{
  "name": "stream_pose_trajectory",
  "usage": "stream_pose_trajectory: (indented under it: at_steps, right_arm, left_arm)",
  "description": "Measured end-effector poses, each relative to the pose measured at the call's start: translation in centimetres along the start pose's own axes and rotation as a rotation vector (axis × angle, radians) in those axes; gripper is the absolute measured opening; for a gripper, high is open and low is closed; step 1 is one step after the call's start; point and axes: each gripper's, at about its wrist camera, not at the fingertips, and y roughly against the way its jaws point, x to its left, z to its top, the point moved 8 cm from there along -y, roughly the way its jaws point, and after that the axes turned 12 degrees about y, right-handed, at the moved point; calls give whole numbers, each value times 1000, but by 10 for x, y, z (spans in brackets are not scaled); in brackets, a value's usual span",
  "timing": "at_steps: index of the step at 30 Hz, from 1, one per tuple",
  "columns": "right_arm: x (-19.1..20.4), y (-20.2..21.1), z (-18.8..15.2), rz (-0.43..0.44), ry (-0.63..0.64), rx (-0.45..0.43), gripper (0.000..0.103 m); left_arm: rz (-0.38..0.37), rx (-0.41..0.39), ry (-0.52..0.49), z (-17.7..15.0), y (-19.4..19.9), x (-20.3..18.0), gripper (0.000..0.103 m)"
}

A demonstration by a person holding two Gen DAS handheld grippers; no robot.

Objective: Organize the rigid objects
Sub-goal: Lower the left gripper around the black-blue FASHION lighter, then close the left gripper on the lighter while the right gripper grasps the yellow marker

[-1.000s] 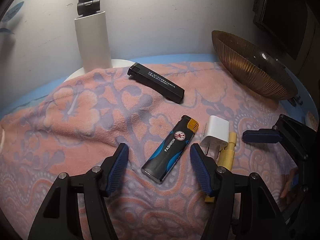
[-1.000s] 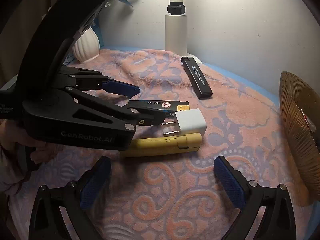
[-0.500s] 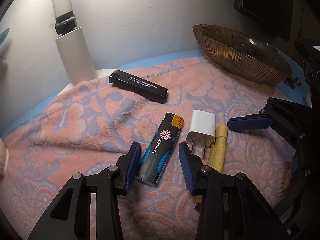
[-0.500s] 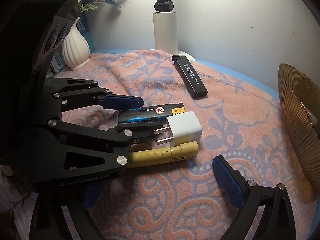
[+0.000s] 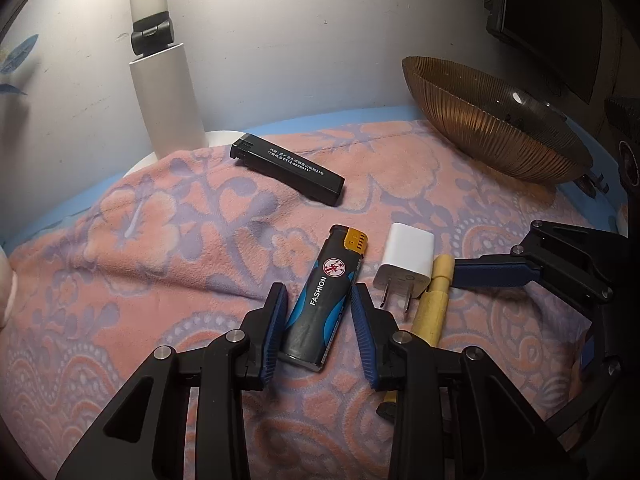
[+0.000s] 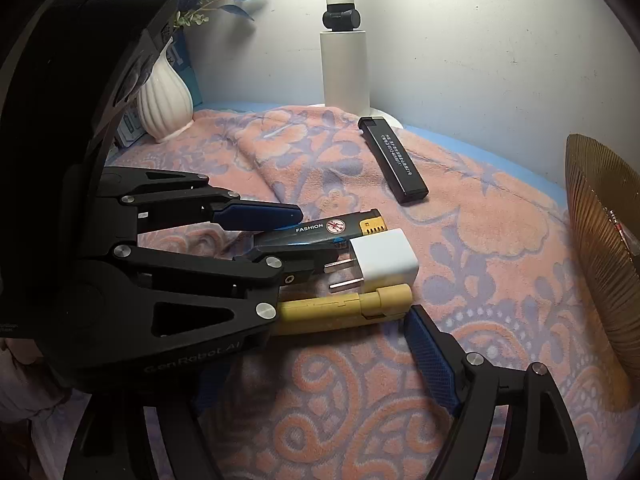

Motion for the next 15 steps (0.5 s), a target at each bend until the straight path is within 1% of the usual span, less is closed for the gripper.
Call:
stream_pose_trajectory:
  at_steps: [3, 6, 9, 11, 13, 15]
  right_arm:
    - [0, 3, -2, 5, -9, -5, 80]
    - [1, 7, -3, 13, -15, -12, 80]
    - [-1, 13, -6, 28, -39, -25, 80]
    - [-4, 17, -9, 31, -61, -30, 80]
    - [-8, 21, -13, 16, -86, -32, 80]
    - [-15, 28, -18, -9, -119, -37, 80]
  left_arm:
    - [20, -9, 41, -2, 3, 3, 28]
    - [55, -22, 89, -5, 8, 8, 28]
    - [80, -34, 155, -10, 13, 15, 28]
    - [122, -58, 193, -11, 20, 23, 28]
    - [168, -88, 236, -10, 26, 34, 28]
    - [175, -88, 288, -12, 28, 45, 29]
